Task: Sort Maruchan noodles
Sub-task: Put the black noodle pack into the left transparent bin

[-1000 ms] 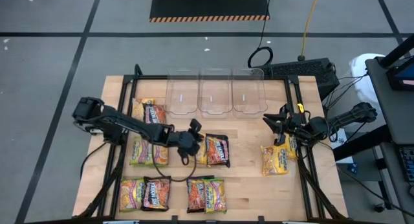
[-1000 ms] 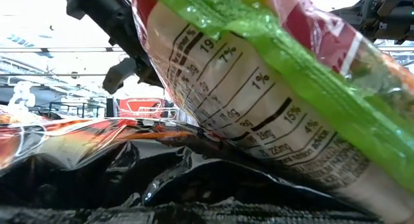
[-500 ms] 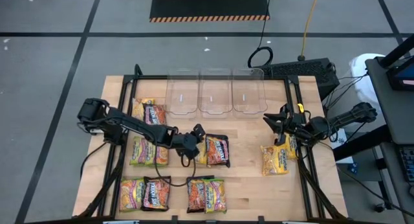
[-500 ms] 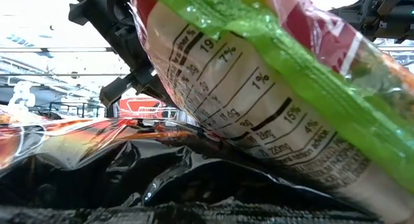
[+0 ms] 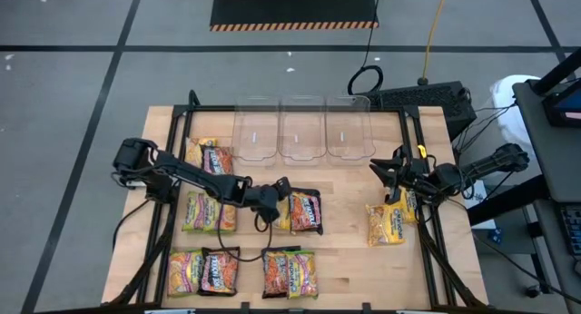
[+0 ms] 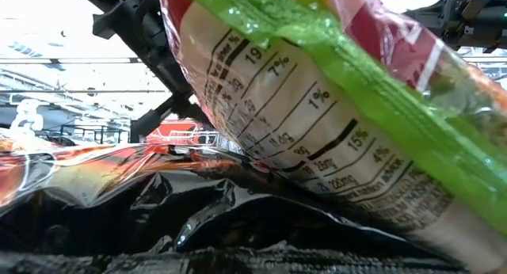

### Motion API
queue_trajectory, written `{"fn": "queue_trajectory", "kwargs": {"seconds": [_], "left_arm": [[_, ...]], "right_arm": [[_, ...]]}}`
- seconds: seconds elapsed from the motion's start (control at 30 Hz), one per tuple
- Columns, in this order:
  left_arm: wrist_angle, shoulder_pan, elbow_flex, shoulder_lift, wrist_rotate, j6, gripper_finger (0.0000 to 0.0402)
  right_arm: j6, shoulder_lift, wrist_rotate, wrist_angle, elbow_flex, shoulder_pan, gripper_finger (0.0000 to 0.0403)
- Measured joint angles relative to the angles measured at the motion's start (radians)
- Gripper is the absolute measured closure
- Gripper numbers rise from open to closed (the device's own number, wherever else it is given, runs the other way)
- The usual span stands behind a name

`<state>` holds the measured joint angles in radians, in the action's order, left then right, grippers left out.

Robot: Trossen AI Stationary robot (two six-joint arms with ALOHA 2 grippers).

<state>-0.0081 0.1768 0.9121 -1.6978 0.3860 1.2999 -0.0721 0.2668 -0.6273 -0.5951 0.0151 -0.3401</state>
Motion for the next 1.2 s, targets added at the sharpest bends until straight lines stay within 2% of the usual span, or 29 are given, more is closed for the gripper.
{"fn": "queue_trajectory", "kwargs": {"seconds": [0.3,0.67,1.2], "left_arm": [[-0.018,-0.016,0.000,0.001,0.000,0.067,0.0314],[-0.018,-0.025,0.000,0.001,-0.056,0.078,0.0314],[-0.001,-0.026,0.001,-0.023,-0.075,0.094,0.0314]], "right_arm": [[0.000,0.000,0.000,-0.002,0.000,0.000,0.0332],[0.000,0.000,0.000,0.000,0.000,0.000,0.0332],[-0.013,0.000,0.000,0.000,0.000,0.000,0.0332]]}}
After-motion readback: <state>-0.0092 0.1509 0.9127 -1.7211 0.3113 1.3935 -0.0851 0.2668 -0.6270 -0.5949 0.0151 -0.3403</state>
